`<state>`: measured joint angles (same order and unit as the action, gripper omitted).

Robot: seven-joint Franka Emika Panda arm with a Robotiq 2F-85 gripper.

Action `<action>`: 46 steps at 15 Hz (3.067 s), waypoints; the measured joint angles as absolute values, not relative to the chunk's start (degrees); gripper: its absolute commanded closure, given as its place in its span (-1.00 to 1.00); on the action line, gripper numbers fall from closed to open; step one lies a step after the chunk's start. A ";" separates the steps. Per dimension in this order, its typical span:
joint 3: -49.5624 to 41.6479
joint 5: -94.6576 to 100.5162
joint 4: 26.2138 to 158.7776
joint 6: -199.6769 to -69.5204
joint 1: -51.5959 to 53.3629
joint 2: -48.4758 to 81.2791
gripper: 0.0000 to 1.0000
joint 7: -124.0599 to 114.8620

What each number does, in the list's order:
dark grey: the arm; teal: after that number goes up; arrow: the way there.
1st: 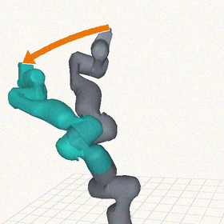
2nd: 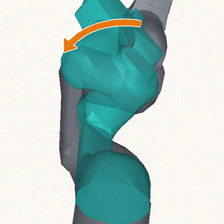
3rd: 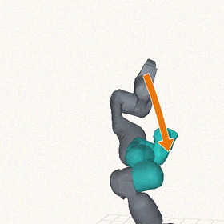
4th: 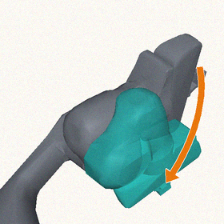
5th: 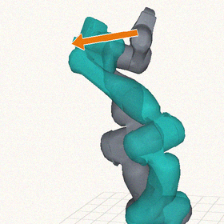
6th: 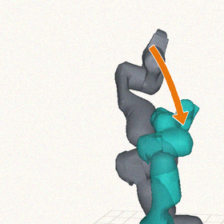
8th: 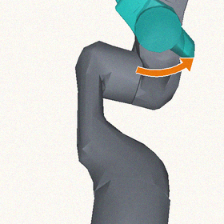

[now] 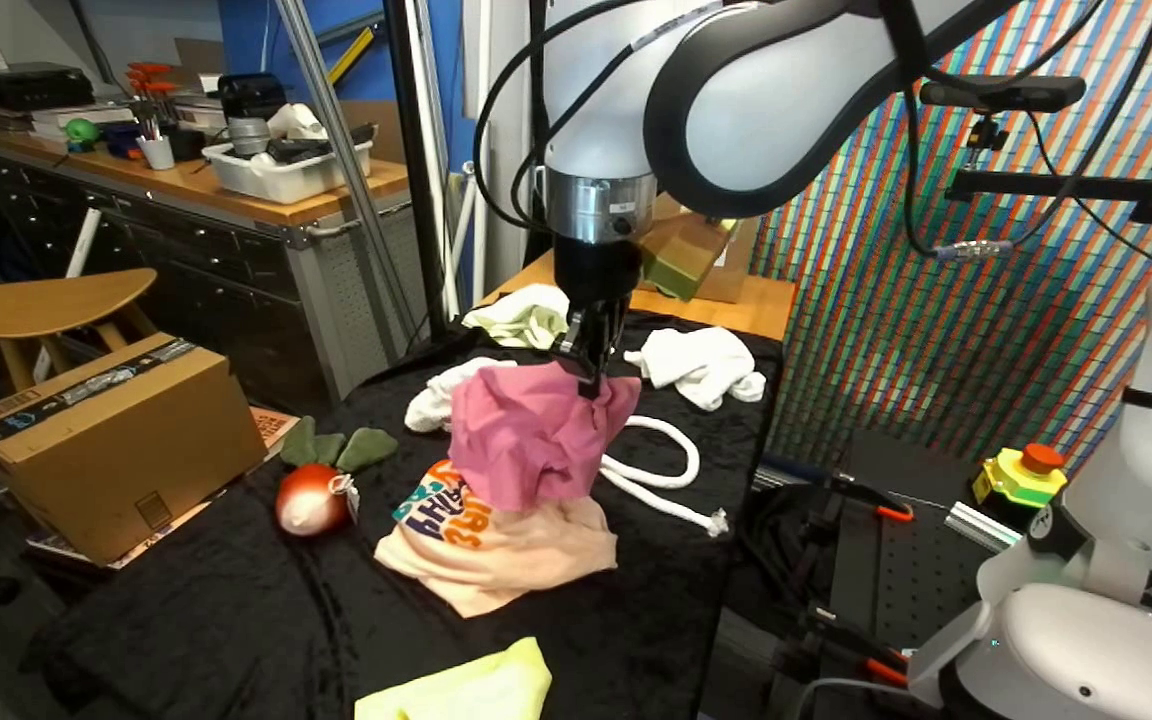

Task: Put all the items on the table in one place

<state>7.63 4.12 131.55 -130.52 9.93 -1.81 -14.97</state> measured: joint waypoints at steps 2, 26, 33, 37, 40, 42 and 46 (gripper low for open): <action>7.81 2.57 133.42 -130.83 9.93 -2.57 0.87 -14.97; 5.91 12.69 131.24 -139.98 4.05 -1.07 -1.00 -24.56; 2.81 13.41 117.10 -142.13 3.53 11.06 -1.00 -24.47; 1.72 12.39 104.96 -141.67 4.50 21.14 -1.00 -24.47; 0.38 12.03 95.84 -138.67 5.82 28.11 -1.00 -24.50; -0.13 11.22 90.53 -135.35 6.24 31.83 -1.00 -24.40; -0.09 6.23 82.81 -127.43 5.74 37.33 -1.00 -19.92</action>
